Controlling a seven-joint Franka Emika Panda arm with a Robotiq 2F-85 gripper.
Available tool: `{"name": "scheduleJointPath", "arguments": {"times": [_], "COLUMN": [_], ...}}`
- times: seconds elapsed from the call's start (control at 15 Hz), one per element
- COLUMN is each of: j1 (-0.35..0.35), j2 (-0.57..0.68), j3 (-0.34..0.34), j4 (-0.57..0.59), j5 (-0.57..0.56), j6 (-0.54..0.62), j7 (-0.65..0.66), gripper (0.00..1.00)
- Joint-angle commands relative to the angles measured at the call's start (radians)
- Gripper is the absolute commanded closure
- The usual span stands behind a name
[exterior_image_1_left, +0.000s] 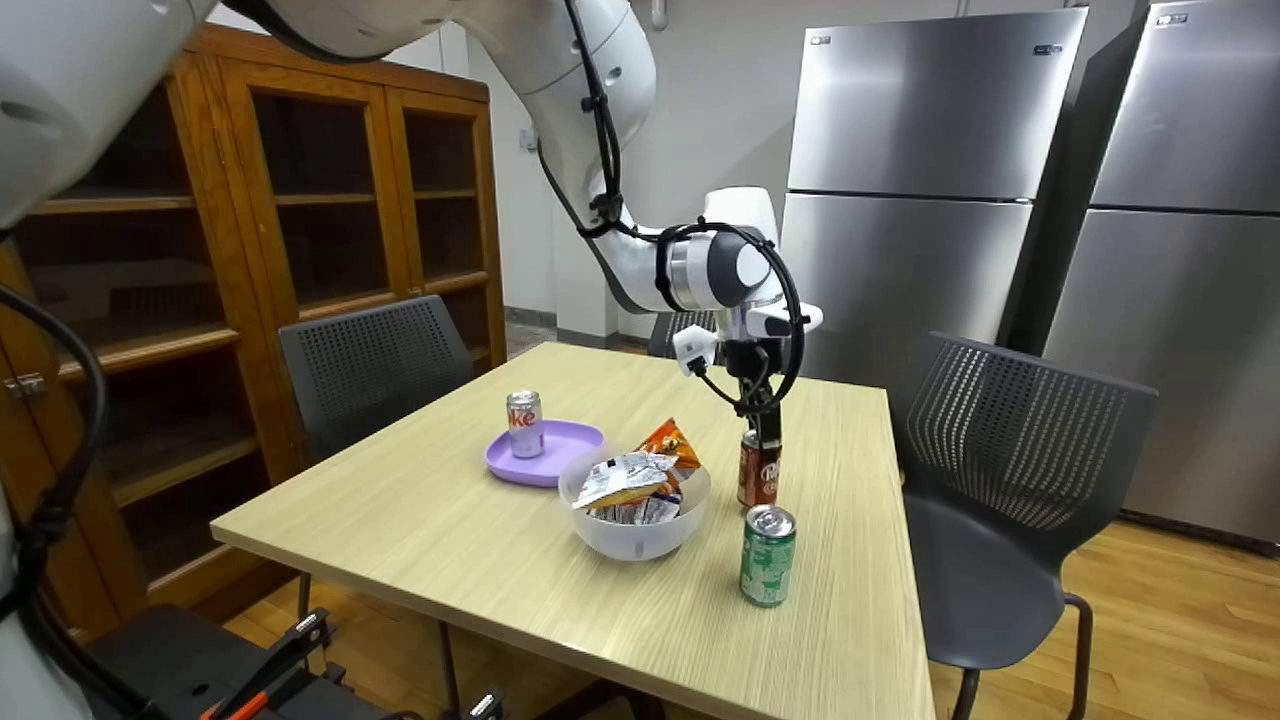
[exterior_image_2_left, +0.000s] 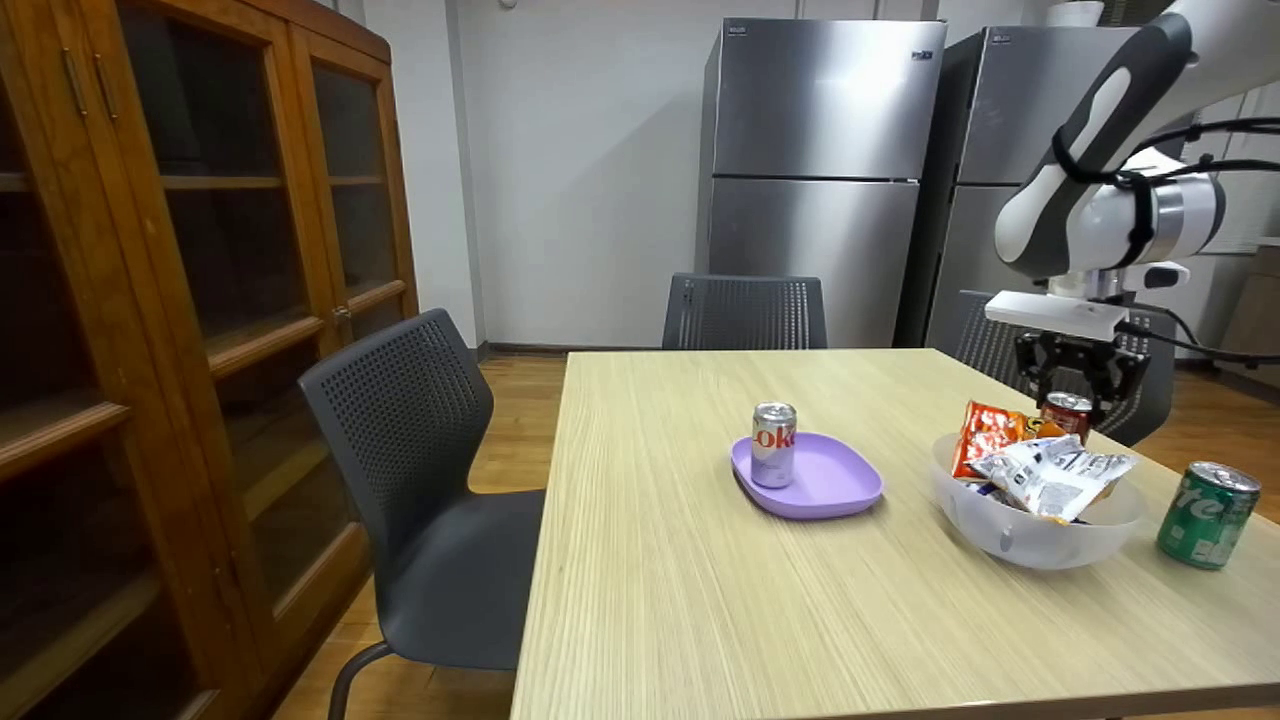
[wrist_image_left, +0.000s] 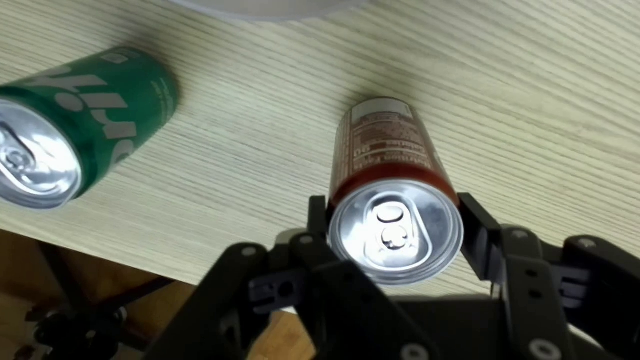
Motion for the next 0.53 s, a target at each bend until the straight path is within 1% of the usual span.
{"name": "scheduleJointPath", "arguments": {"times": [0.0,0.47], "j1": [0.021,0.069], "j2": [-0.066,-0.128], "j3": [0.005,0.014], "j4": [-0.035,-0.057], "j5": [0.009,0.001], "j6": [0.023,0.073], "j7": [-0.033,-0.033], "gripper": [0.62,0.62]}}
